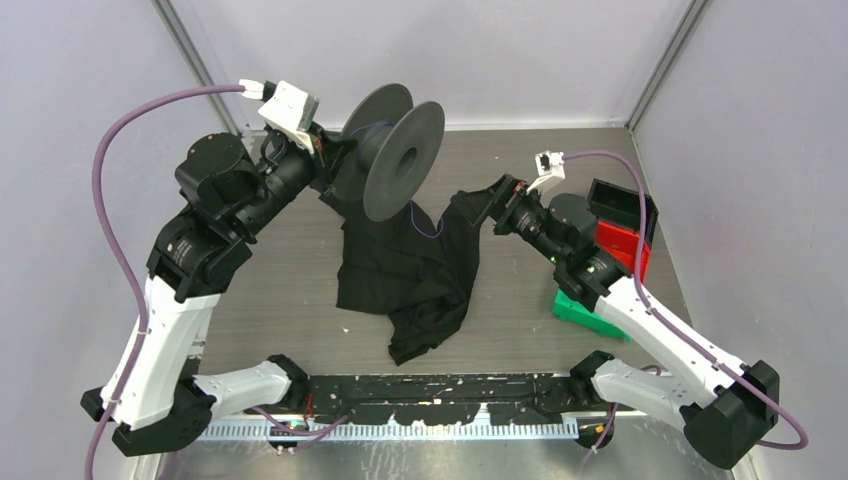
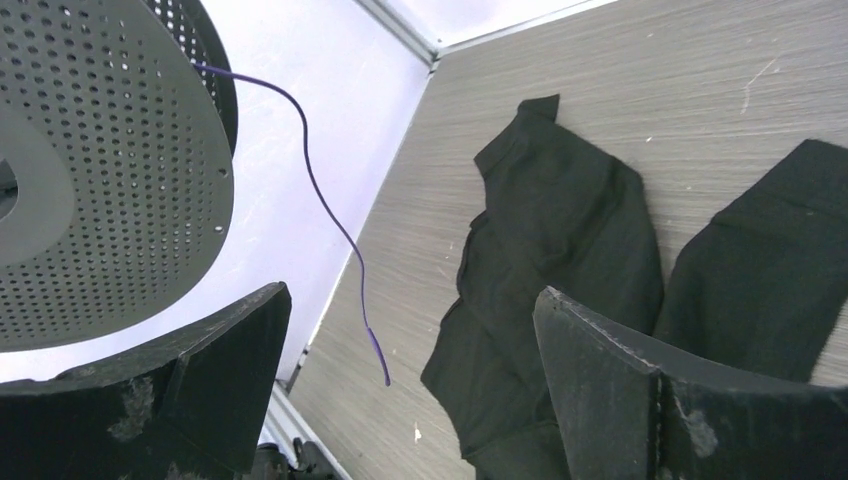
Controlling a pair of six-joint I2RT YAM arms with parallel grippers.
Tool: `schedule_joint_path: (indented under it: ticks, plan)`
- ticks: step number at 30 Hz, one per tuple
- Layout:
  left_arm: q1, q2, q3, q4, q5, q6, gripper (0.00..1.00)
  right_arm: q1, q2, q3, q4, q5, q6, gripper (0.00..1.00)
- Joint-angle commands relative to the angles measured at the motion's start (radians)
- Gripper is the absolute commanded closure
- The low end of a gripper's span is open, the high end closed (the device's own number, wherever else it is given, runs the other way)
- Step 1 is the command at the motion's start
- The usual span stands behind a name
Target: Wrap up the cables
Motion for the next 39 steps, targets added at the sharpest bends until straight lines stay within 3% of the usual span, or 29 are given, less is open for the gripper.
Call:
schedule_joint_path:
  ticks: [1, 14, 18, 22, 24, 27, 31, 39]
  plan:
    - [0.004, -0.035, 0.004, 0.164, -0.019, -0.022, 1.00, 0.009, 0.013, 0.007, 0.094, -0.076, 0.022, 0.05]
    - [0.003, -0.031, -0.004, 0.176, -0.009, -0.029, 1.00, 0.039, 0.104, -0.008, 0.115, -0.224, 0.018, 0.17]
    - [0.004, -0.038, -0.014, 0.187, -0.010, -0.030, 1.00, 0.055, 0.131, -0.014, 0.134, -0.233, 0.019, 0.25]
    - [0.003, -0.037, -0.010, 0.187, -0.005, -0.038, 1.00, 0.066, 0.171, -0.010, 0.167, -0.219, 0.019, 0.43]
    - [0.003, -0.034, -0.010, 0.185, -0.004, -0.041, 1.00, 0.071, 0.190, -0.015, 0.206, -0.193, 0.025, 0.58]
    - [0.004, -0.028, -0.010, 0.185, -0.021, -0.054, 1.00, 0.077, 0.217, -0.008, 0.244, -0.181, 0.032, 0.98]
    - [0.004, -0.010, -0.026, 0.205, -0.133, -0.119, 1.00, 0.121, 0.215, 0.030, 0.123, -0.125, -0.030, 1.00]
    - [0.004, 0.023, -0.194, 0.388, -0.457, -0.323, 1.00, 0.373, 0.197, 0.119, -0.155, 0.124, -0.197, 0.99]
